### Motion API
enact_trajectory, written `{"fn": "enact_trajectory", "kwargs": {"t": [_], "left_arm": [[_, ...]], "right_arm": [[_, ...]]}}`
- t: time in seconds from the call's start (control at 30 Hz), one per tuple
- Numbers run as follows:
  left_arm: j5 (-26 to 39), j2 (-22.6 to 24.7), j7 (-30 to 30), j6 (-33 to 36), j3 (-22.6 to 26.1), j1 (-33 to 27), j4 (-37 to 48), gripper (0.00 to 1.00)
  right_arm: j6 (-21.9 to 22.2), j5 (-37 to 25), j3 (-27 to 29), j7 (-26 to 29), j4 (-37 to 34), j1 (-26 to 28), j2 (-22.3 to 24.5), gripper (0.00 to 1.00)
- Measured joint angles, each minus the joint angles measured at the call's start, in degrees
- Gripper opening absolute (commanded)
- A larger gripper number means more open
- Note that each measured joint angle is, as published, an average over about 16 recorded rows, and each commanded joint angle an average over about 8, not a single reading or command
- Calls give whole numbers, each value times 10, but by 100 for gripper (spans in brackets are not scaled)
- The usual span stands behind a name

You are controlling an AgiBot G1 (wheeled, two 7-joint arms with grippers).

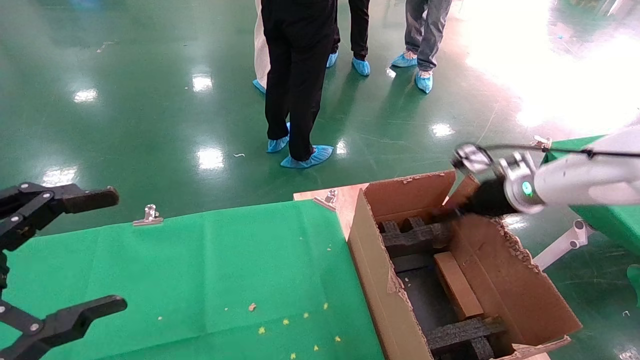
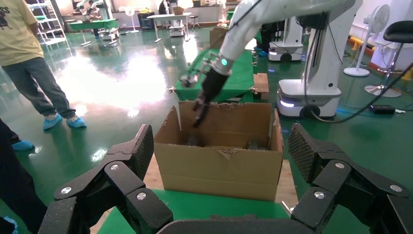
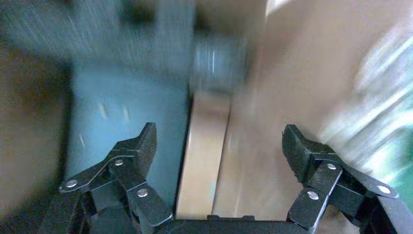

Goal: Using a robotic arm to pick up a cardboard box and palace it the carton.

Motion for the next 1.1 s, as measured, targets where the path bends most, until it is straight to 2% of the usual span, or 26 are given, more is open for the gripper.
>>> {"fn": "enact_trajectory", "kwargs": {"t": [0.3, 0.53, 0.73, 1.1], "left_arm": [[0, 0, 0, 0, 0, 0, 0, 100], [0, 0, 0, 0, 0, 0, 0, 100], [0, 0, 0, 0, 0, 0, 0, 100], [0, 0, 0, 0, 0, 0, 0, 100]], "right_arm": [[44, 33, 49, -64, 211, 56, 82, 100], [45, 66, 80, -112, 330, 63, 122, 100], [31, 95, 100, -142, 374, 59, 132, 100], [9, 110, 130, -159, 385, 43, 133, 100]]}}
